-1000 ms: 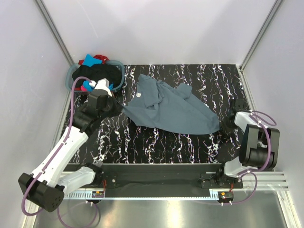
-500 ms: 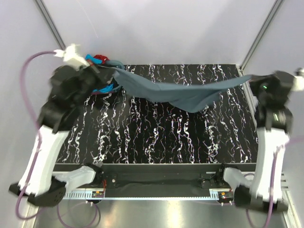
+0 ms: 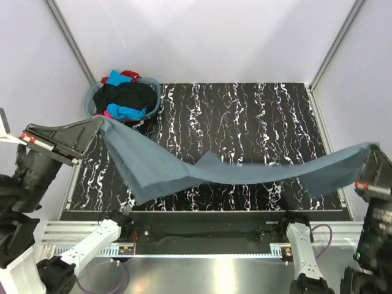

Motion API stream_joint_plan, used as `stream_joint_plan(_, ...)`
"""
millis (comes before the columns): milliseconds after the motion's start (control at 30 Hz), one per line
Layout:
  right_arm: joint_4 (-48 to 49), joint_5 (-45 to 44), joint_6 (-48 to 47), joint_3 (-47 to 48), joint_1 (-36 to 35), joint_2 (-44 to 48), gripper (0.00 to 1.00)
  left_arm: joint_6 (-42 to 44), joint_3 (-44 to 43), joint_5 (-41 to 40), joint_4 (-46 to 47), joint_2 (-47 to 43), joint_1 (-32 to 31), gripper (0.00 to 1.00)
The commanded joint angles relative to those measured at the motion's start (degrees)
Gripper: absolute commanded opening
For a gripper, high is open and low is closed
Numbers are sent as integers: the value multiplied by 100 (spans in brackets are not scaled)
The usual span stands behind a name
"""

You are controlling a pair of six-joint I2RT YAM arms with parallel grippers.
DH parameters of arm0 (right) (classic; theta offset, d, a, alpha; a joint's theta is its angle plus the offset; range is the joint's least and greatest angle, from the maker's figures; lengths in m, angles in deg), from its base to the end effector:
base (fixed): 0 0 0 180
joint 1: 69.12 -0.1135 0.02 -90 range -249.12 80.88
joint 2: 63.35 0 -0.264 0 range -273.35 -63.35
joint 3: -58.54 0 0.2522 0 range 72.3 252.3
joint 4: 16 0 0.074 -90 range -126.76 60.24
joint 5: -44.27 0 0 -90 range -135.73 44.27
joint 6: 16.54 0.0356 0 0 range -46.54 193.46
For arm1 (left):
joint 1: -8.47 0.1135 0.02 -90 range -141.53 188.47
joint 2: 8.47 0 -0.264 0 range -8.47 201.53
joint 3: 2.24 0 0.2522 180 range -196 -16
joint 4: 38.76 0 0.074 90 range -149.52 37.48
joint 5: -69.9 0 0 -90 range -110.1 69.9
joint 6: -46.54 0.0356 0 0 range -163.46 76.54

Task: Fold and stack the t-shirts
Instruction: Flatten the tshirt out

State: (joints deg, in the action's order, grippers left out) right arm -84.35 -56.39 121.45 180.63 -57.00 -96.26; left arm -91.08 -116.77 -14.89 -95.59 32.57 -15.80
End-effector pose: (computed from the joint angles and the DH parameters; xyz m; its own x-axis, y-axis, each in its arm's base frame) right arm -0.0954 0.0138 0.5479 0.5116 0.6370 -0.5766 -0.0071 0.6742 0.7385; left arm -0.0037 -0.0019 0.5600 -0.1848 -0.7236 -0.6650 0.5224 0.5008 -0.6901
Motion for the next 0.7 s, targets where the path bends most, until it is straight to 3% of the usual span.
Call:
stream_joint_plan(0, -360, 54, -96, -391, 19, -672, 0, 129, -31, 226, -88, 641, 10, 0)
stream_joint_plan(200, 1501, 749, -140, -2113, 27, -1542, 0, 665, 348, -379, 447, 2134, 10, 0)
stream_joint_plan(300, 2310, 775, -289, -2326, 27, -2420, 0, 990, -220, -916, 904, 3241, 19, 0)
stream_joint_plan(400, 2813, 819, -622, -1809, 27, -3597, 0, 1245, -1343, -1005, 1352, 4381, 89, 0)
stream_joint_plan(467, 2857, 933, -869, -853, 27, -4607, 0, 1421, -2057, -1057, 1635, 4972, 133, 0)
stream_joint_plan(533, 2857, 1230, -1168, 242, 27, -5362, 0, 1300, -3392, -961, 1548, 5825, 325, 0)
stream_joint_plan(600, 2796, 1407, -1282, 940, 27, -5682, 0, 1071, -4436, -672, 1486, 6204, 502, 0)
stream_joint_plan(667, 2613, 1539, -1370, 1829, 27, -5946, 0, 860, -4661, -575, 1555, 6268, 678, 0)
